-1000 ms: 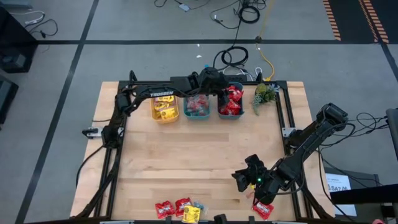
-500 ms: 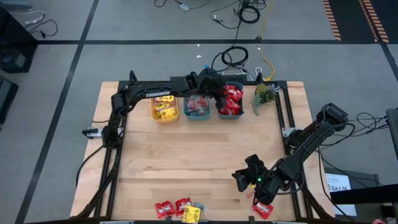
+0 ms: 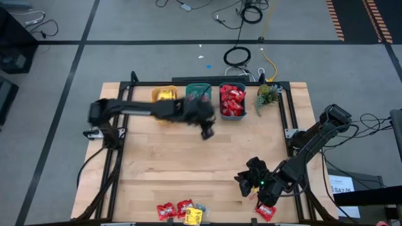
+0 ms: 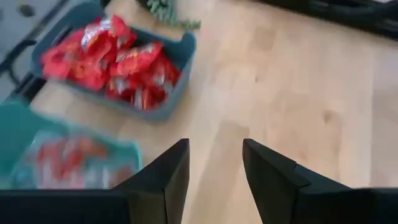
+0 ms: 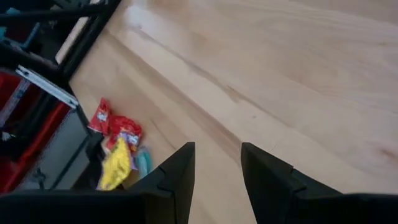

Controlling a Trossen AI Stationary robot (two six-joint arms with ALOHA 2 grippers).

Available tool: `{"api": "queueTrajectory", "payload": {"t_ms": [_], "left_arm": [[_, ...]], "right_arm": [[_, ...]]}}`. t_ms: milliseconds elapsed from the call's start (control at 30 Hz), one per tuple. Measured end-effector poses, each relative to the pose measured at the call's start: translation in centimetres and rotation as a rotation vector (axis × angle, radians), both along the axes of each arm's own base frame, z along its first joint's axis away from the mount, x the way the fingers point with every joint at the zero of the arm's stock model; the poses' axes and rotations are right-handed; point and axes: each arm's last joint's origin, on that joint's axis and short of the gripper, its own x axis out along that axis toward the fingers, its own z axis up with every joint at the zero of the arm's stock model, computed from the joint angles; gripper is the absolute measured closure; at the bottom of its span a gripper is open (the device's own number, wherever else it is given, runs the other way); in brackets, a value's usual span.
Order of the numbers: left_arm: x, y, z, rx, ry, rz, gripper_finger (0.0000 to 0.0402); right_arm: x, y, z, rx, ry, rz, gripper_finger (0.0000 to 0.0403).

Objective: Sort candy
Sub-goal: Put the red candy into the blue bin

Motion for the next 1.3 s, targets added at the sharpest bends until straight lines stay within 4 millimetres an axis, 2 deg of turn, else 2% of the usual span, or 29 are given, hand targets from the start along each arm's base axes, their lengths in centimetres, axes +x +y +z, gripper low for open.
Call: {"api": "queueTrajectory", "payload": {"t_ms": [100,333,433,633,867,1067,1300], "left_arm": [[-3.4,-3.9,-0.2,-0.010,0.008,0.065,0.0242],[-11.2,-13.1,-0.4,-0.194,-0.070,0.120,0.0243],[-13.5,-17.2,-0.1,-0.268,-0.116,0.133,0.0246],[-17.2,-22.7,-2.2,-0.398,-0.036,0.208,0.0247],[-18.7,-27.3,-6.3,-0.510,0.097,0.322,0.0247],[-17.7,-30.1,-10.0,-0.550,0.200,0.249,0.0247],[-16.6,-32.0,-13.9,-0.499,0.329,0.109,0.0247]], "right_arm": [[-0.1,0.3,0.1,-0.010,-0.004,0.031,0.0282],[-0.5,0.8,0.1,-0.030,0.009,0.107,0.0282],[-0.5,1.0,0.1,-0.051,0.008,0.134,0.0282],[-0.4,1.2,0.2,-0.066,0.009,0.191,0.0282],[-0.4,1.2,0.3,-0.092,0.008,0.223,0.0282],[-0.4,1.3,0.2,-0.090,0.023,0.252,0.0282],[-0.6,1.5,0.2,-0.094,0.023,0.264,0.0282]]}}
